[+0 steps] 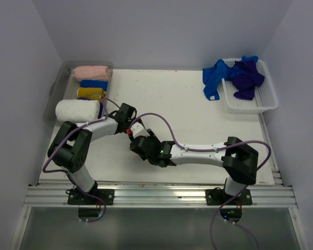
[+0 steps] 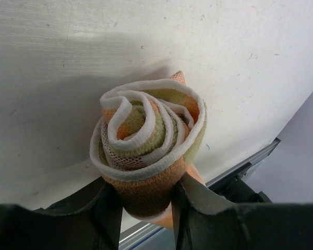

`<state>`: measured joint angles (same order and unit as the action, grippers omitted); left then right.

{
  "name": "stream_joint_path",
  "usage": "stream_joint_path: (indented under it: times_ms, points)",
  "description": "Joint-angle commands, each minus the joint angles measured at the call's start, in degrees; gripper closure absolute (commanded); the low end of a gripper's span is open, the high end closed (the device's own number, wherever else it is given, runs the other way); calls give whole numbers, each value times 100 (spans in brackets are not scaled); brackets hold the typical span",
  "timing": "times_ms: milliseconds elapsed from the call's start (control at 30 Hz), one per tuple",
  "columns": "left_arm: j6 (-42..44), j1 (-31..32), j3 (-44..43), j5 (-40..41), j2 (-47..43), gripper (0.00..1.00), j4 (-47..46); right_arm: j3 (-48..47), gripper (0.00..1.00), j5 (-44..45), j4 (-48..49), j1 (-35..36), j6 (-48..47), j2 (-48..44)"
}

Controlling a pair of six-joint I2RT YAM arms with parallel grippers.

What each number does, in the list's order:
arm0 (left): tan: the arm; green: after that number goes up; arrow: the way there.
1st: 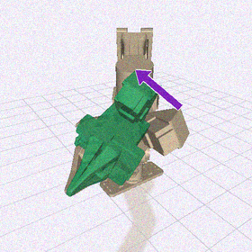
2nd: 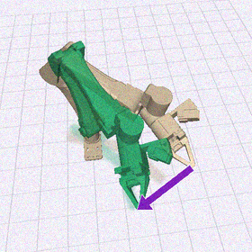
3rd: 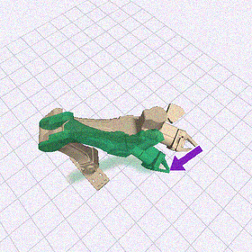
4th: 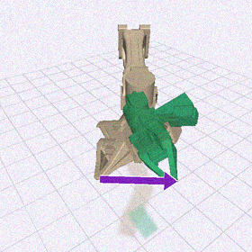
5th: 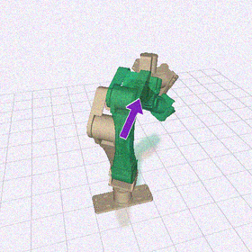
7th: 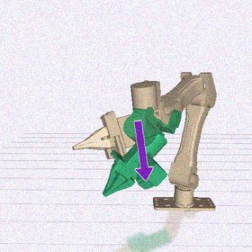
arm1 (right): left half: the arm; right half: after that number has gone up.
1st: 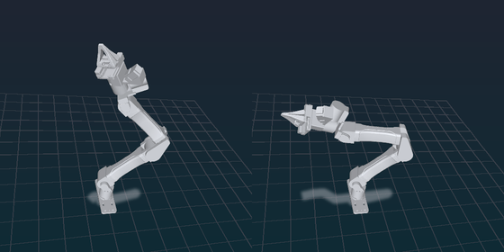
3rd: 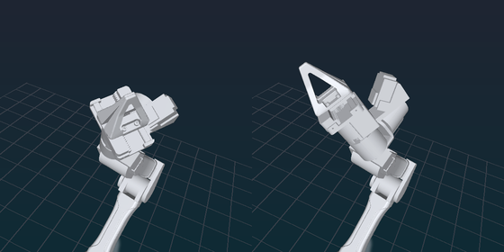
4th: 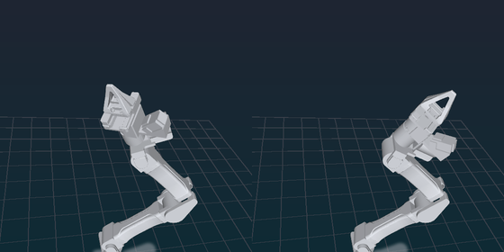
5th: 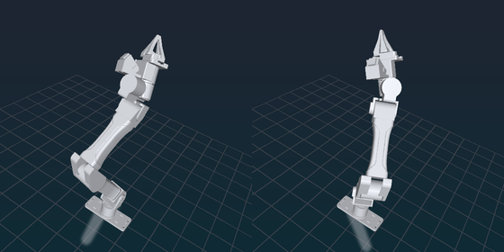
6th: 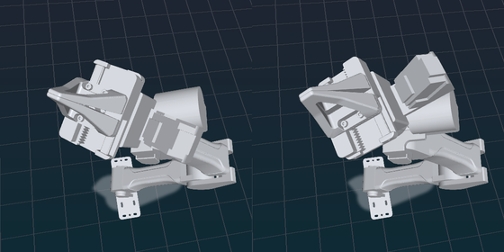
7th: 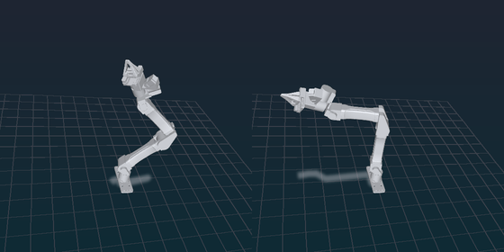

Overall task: Roll the towels
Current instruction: Roll the towel

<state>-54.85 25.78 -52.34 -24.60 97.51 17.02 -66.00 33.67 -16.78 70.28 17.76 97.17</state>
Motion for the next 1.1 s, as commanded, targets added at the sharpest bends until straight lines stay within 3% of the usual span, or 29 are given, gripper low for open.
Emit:
stream_joint_path:
  times_ms: [0,300,400,467,567,667,700,733,867,1000,1067]
  points:
    - [185,-3,-110,228,119,60,320,-326,39,1045,-414,267,-668,487]
    - [229,-3,-154,219,75,57,417,-449,43,1589,-414,364,-643,1453]
    - [299,-3,-154,219,-4,55,408,-449,52,1774,-423,355,-546,1446]
    - [361,-12,-145,210,-57,50,373,-292,61,1408,-231,241,-449,1253]
    - [510,-29,-163,149,-92,39,408,130,69,722,269,-57,-273,691]
    - [546,-38,-137,105,-110,17,373,473,76,-183,638,-444,-45,260]
    - [537,-38,-93,96,-153,3,338,622,76,-499,719,-593,34,181]
    - [519,-38,-66,70,-171,1,268,684,76,-676,789,-673,78,119]
    - [493,-38,-22,52,-215,1,241,974,76,-1336,1176,-937,245,-206]
    - [388,-38,30,17,-233,13,144,1159,76,-1828,1352,-1183,491,-303]
    - [309,-29,74,-88,-268,14,4,1220,76,-2152,1501,-1262,597,-330]
